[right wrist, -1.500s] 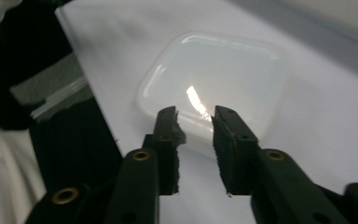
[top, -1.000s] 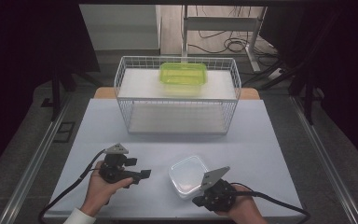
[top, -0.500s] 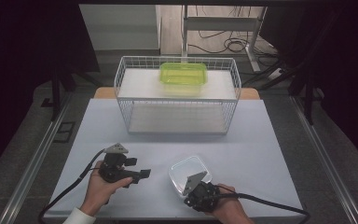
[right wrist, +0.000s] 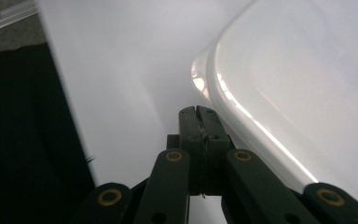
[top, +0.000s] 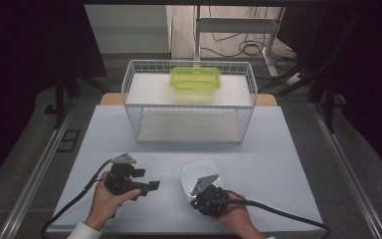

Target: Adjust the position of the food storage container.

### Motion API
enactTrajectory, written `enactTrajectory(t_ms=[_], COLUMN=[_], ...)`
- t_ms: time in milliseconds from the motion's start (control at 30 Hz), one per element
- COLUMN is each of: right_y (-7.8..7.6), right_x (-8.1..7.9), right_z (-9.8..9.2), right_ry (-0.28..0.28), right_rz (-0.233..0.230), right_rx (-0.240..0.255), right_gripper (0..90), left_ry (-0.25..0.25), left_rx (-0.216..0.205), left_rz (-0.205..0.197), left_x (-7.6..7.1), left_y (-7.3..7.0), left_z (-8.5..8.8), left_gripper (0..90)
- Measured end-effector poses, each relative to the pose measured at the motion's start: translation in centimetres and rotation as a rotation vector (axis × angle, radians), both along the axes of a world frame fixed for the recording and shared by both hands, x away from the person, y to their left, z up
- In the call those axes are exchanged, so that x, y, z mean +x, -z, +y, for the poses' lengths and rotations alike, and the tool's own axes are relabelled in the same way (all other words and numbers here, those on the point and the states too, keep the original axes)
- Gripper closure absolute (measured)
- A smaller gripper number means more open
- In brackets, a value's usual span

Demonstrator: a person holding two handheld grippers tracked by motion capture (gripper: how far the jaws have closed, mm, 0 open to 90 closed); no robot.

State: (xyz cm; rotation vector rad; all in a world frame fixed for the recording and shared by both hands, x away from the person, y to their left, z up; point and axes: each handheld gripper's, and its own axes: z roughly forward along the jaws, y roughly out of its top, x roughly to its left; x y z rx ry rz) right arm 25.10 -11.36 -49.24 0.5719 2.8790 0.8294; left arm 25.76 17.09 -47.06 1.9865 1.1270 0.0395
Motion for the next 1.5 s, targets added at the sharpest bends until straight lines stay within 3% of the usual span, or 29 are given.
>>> enactTrajectory(t_ms=[167, 267, 467, 567, 667, 800, 833, 867, 900, 1000, 1100, 1200, 1267, 1500], right_y=[0.3, 0.6, 0.6, -0.4, -1.8, -3.2, -3.9, -3.9, -4.6, -5.3, -5.2, -4.7, -4.5, -4.1], right_x=[1.6, 2.2, 2.2, 1.2, 0.3, -0.1, 0.1, 0.1, 0.3, 1.3, 2.3, 3.1, 3.5, 4.2], right_z=[0.2, 0.4, 0.7, 0.2, -0.7, -2.0, -3.4, -3.4, -5.1, -7.8, -10.3, -11.9, -12.3, -12.0], right_ry=[0.055, 0.076, 0.064, 0.047, 0.041, 0.068, 0.095, 0.095, 0.139, 0.260, 0.398, 0.482, 0.508, 0.515], right_rz=[-0.012, -0.013, -0.021, -0.028, -0.030, -0.048, -0.039, -0.039, -0.034, -0.017, 0.036, 0.065, 0.076, 0.100], right_rx=[0.041, 0.040, 0.039, 0.050, 0.106, 0.159, 0.202, 0.202, 0.254, 0.372, 0.460, 0.483, 0.496, 0.478], right_gripper=[89.4, 89.4, 89.4, 89.3, 89.3, 89.3, 89.2, 89.2, 84.9, 55.3, 38.7, 30.9, 29.1, 24.7], left_ry=[0.000, -0.002, -0.007, -0.013, -0.019, -0.031, -0.031, -0.035, -0.042, -0.055, -0.062, -0.059, -0.065, -0.065], left_rx=[0.007, 0.007, 0.001, -0.004, -0.007, -0.015, -0.017, -0.020, -0.024, -0.042, -0.057, -0.067, -0.071, -0.097], left_rz=[0.003, 0.006, 0.007, 0.005, 0.005, -0.003, -0.009, -0.011, -0.012, -0.006, 0.003, 0.006, 0.006, 0.030], left_x=[0.1, 0.1, 0.1, 0.0, -0.1, -0.2, -0.2, -0.3, -0.2, 0.1, 0.1, 0.1, 0.1, 0.4], left_y=[0.2, 0.3, 0.3, 0.3, 0.2, 0.1, 0.1, 0.0, 0.0, 0.0, 0.0, -0.1, -0.2, 0.0], left_z=[-0.1, 0.0, 0.2, 0.3, 0.3, 0.4, 0.4, 0.5, 0.5, 0.6, 0.5, 0.6, 0.6, -0.1], left_gripper=[21.8, 21.8, 21.9, 21.9, 22.2, 22.7, 22.8, 22.8, 22.9, 23.2, 24.0, 24.1, 24.1, 24.0])
